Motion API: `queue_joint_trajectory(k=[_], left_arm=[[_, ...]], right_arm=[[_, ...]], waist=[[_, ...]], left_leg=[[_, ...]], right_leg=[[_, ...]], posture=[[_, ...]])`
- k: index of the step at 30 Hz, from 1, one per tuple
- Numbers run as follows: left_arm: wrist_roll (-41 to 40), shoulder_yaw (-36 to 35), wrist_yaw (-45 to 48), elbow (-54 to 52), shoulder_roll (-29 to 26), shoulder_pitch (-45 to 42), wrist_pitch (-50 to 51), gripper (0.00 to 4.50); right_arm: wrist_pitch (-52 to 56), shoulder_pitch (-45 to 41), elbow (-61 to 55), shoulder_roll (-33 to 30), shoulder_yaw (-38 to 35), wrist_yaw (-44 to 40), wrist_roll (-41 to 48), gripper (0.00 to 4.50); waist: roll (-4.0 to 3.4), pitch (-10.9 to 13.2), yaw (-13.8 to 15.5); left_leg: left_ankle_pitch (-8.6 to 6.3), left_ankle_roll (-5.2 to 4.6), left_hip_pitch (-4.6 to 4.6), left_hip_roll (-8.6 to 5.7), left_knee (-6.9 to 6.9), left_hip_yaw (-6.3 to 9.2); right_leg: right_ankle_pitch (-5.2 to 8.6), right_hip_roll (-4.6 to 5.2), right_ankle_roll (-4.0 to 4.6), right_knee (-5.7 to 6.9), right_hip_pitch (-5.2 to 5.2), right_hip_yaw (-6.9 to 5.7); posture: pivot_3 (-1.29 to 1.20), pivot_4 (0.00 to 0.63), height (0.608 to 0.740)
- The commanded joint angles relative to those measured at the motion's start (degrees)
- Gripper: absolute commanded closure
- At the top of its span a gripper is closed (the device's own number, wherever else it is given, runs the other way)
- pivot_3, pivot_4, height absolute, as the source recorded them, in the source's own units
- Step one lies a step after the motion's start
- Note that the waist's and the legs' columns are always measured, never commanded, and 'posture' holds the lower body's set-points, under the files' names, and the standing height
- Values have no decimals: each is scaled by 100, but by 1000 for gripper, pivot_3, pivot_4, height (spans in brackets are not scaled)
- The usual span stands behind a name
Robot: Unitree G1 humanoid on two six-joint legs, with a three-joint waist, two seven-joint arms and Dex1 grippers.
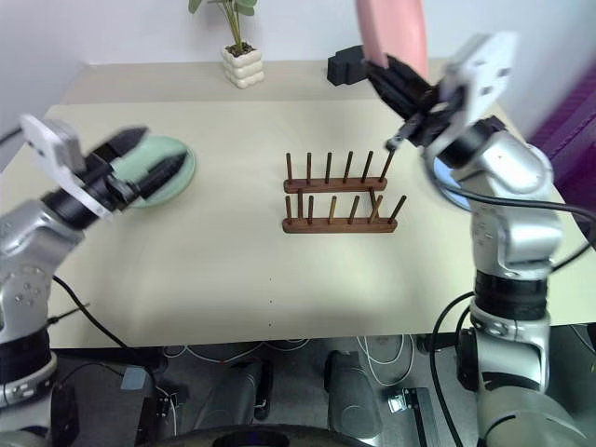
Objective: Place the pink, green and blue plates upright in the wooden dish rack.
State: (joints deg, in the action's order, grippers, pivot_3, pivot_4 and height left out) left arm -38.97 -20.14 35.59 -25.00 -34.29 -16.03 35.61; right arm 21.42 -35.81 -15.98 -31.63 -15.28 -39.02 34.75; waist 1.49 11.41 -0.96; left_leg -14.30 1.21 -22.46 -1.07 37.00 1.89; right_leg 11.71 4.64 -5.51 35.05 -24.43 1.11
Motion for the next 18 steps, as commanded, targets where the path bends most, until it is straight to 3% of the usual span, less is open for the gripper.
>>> queue_joint_trajectory(k=[1,6,18], left_arm=[[-186,181,450,-294,-117,215,-157,50],[-248,599,748,-272,11,420,-144,50],[-100,1582,889,-391,325,661,-252,50]], right_arm=[[871,278,-611,-62,-542,201,1423,4500],[1675,839,-745,-98,-1186,642,3150,4500],[1965,1345,-83,-229,-1560,896,3915,4500]], waist=[[0,0,0],[0,0,31],[-1,1,27]], left_leg=[[0,0,0,2,1,1],[0,-1,-2,1,6,-3],[-2,-3,-7,0,5,-5]], right_leg=[[1,-2,1,2,0,-1],[1,1,4,-1,0,1],[2,0,3,-9,-1,1]], posture=[[0,150,736],[0,150,736],[0,150,736]])
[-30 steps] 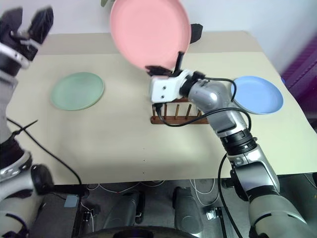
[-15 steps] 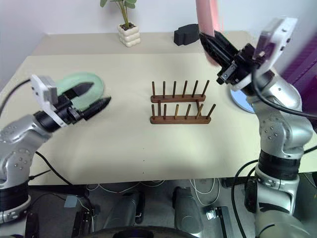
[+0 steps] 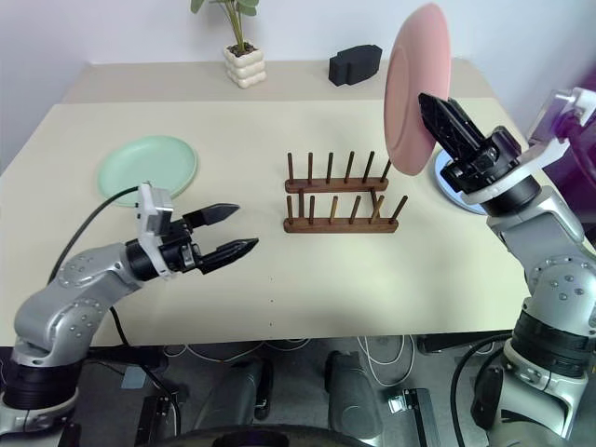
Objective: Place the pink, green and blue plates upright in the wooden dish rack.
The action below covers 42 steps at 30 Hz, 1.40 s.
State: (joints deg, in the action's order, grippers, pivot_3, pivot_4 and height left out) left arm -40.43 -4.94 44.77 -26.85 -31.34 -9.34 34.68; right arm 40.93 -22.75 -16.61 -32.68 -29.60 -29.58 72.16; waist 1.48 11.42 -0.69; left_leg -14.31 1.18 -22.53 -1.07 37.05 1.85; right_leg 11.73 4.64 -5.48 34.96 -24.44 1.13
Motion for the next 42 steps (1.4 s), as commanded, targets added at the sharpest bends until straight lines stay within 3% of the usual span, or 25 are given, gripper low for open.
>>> queue_joint_trajectory(k=[1,22,42], left_arm=[[66,83,-40,-205,44,-4,-176,50],[100,193,-149,-204,159,42,-183,50],[127,166,-117,-125,136,66,-198,50]], right_arm=[[27,63,3,-131,-123,-41,189,4500],[247,168,575,-88,71,-137,71,4500],[144,233,361,-109,-115,-363,276,4500]], waist=[[0,0,0],[-1,0,0],[-1,0,-1]], left_leg=[[0,0,0,0,0,1],[0,0,0,-1,2,0],[0,0,0,0,2,0]], right_leg=[[0,0,0,0,0,0],[1,-1,-1,-1,0,0],[2,0,-2,-3,0,0]], posture=[[0,150,736],[0,150,736],[0,150,736]])
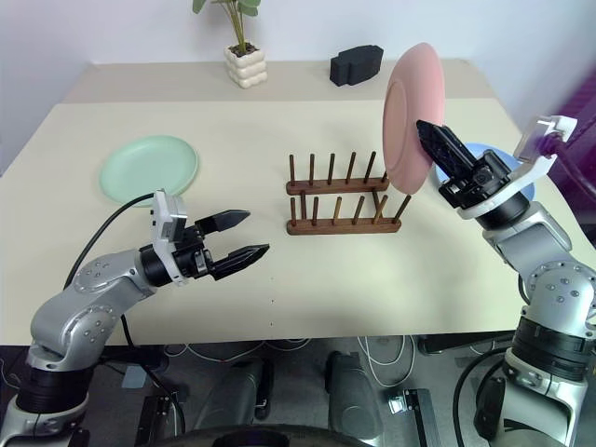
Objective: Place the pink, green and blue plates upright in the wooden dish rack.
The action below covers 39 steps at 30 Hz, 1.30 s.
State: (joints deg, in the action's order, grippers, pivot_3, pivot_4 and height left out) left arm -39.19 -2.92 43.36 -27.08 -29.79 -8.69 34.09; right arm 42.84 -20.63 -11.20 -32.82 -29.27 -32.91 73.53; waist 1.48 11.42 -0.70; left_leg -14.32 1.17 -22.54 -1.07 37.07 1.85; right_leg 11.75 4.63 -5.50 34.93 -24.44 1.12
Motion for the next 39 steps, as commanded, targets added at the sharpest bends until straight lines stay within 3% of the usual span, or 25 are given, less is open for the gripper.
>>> queue_joint_trajectory(k=[1,26,29,36,39], left_arm=[[5,-36,24,-94,-16,-1,-141,50],[59,-23,-3,-45,33,26,-215,50],[68,-40,3,-48,31,39,-218,0],[82,-55,5,-50,26,51,-222,0],[80,-57,9,-45,22,48,-220,0]], right_arm=[[-50,10,-181,-93,-168,-47,169,4500],[49,148,553,-38,-18,-159,-174,4500],[36,170,639,-20,19,-188,-242,3442],[-90,151,697,58,6,-168,-451,21],[-274,88,725,85,-38,-126,-643,21]], waist=[[0,0,0],[-2,1,-1],[-2,1,0],[-2,1,-1],[-3,1,0]], left_leg=[[0,0,0,0,0,0],[-1,-1,-10,0,-3,1],[-1,-3,-15,0,-3,1],[-4,-7,-26,0,-3,1],[-6,-10,-29,-1,-3,1]], right_leg=[[0,0,0,0,0,0],[0,0,0,-15,-3,-1],[-1,0,1,-22,-3,-1],[-3,0,-1,-41,-3,-3],[-4,0,-1,-45,-3,-3]], posture=[[0,150,736],[0,150,736],[0,150,736],[0,150,736],[0,150,736]])
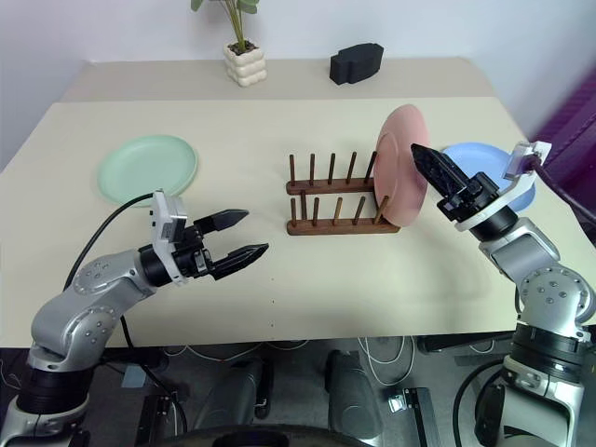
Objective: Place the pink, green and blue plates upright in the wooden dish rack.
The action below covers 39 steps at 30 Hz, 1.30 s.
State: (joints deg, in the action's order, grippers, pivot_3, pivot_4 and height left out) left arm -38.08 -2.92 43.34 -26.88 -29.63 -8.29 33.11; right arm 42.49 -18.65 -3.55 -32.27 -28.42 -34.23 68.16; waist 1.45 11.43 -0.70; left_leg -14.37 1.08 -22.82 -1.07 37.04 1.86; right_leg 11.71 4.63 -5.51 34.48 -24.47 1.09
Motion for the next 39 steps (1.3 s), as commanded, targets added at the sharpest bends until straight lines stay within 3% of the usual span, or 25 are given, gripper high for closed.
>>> queue_joint_trajectory(k=[1,11,17,20,24,32,39], left_arm=[[-31,-57,12,-63,5,7,-122,0],[-19,-106,-28,10,25,-37,-149,0],[-280,-807,-560,565,197,-485,-81,0],[-312,-1194,-860,822,227,-743,-137,0],[465,-1637,-1968,1774,73,-1220,-184,0],[1223,-2563,-4473,3414,-75,-2199,510,0],[1150,-2726,-4977,3867,35,-2554,1325,0]], right_arm=[[-302,-141,-29,25,-146,3,-155,21],[-992,-618,-21,-393,-337,-145,-710,21],[-1790,-1378,68,-910,-110,-351,-1658,21],[-1941,-1590,-129,-1107,226,-644,-2001,21],[-2247,-1755,-689,-1223,1200,-1065,-2786,21],[-3189,-1701,-1186,-723,3120,-1507,-4479,21],[-3403,-1629,-1216,-316,3502,-1638,-4749,21]], waist=[[0,0,1],[-1,1,3],[-5,2,0],[-4,2,-15],[-6,1,-19],[1,0,-1],[4,-1,29]], left_leg=[[0,0,-1,0,0,0],[-1,-1,-5,-2,0,0],[0,-1,-6,-5,4,-1],[-1,-2,-6,-7,0,0],[-2,-5,-3,-9,0,0],[-2,-4,-12,-14,6,6],[2,3,-35,-23,12,15]], right_leg=[[0,0,0,-1,0,0],[-4,0,-3,-7,0,0],[-13,-1,-10,-11,0,-2],[-13,-5,-11,-13,-1,-5],[-16,-6,-14,-11,-1,-5],[-36,1,-50,-15,-2,-8],[-52,7,-73,-24,-12,-10]], posture=[[0,150,736],[0,150,736],[0,150,736],[0,150,736],[0,150,736],[0,150,736],[0,150,736]])
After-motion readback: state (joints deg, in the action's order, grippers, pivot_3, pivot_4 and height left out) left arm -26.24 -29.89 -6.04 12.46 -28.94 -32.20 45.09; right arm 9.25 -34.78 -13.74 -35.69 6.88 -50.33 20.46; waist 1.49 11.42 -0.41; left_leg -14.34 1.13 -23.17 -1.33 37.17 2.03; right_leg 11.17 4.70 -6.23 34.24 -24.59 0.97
